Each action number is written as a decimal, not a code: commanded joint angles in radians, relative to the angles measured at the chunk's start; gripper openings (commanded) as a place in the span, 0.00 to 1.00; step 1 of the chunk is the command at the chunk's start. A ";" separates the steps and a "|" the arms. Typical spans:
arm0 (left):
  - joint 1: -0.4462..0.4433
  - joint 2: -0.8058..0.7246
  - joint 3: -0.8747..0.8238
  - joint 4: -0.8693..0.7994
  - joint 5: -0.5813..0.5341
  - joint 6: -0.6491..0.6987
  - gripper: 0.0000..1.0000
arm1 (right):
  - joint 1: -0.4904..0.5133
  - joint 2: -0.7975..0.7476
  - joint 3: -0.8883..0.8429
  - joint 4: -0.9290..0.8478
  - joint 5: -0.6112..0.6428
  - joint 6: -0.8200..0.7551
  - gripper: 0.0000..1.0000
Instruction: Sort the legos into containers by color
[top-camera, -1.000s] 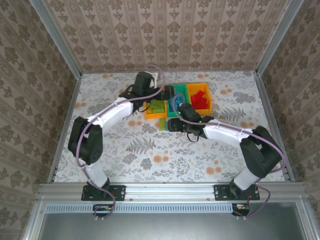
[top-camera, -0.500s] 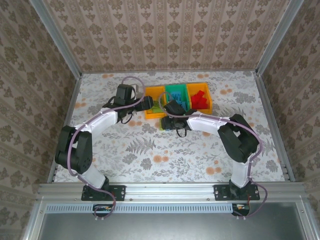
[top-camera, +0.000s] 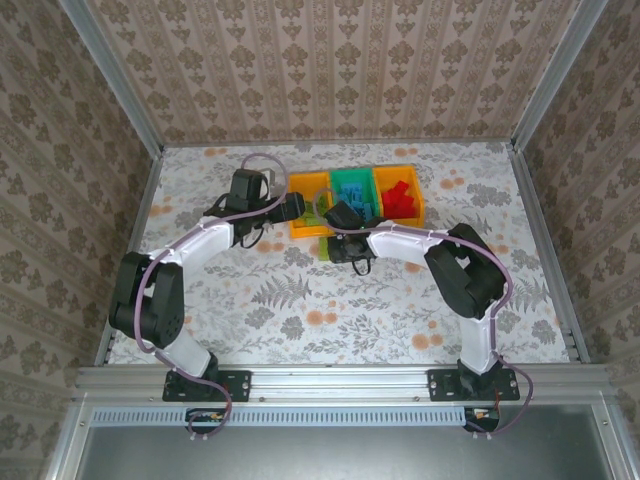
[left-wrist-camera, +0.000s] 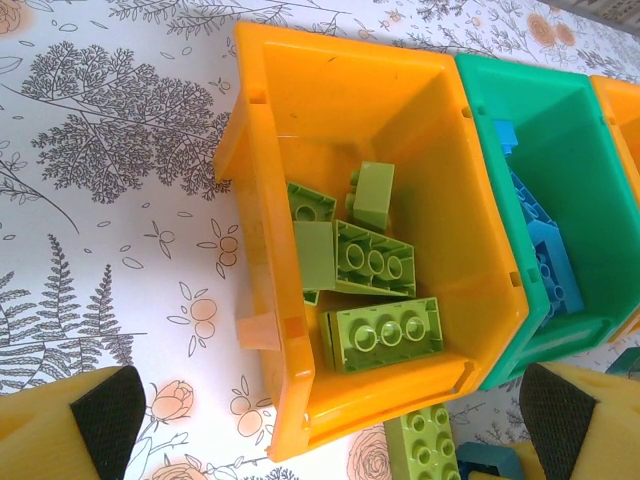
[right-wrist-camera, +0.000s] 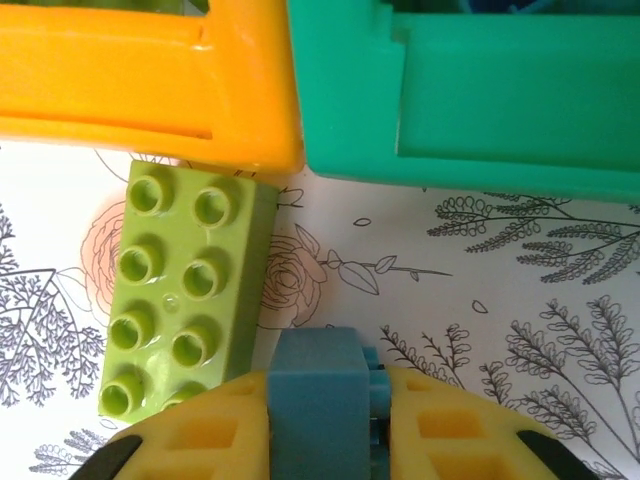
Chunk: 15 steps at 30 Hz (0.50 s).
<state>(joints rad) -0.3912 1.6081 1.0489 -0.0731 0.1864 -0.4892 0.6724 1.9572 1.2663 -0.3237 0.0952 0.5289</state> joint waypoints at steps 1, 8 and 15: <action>0.005 -0.017 -0.026 0.006 0.014 0.019 1.00 | -0.002 -0.046 -0.003 -0.045 0.041 -0.008 0.19; -0.036 -0.030 -0.052 -0.062 -0.018 0.070 1.00 | -0.052 -0.176 -0.001 -0.047 0.061 -0.028 0.17; -0.191 -0.048 -0.085 -0.137 -0.118 0.096 1.00 | -0.155 -0.117 0.165 -0.098 0.047 -0.065 0.17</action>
<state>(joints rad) -0.5354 1.6009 0.9791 -0.1516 0.1207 -0.4271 0.5503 1.8023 1.3510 -0.3717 0.1249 0.4961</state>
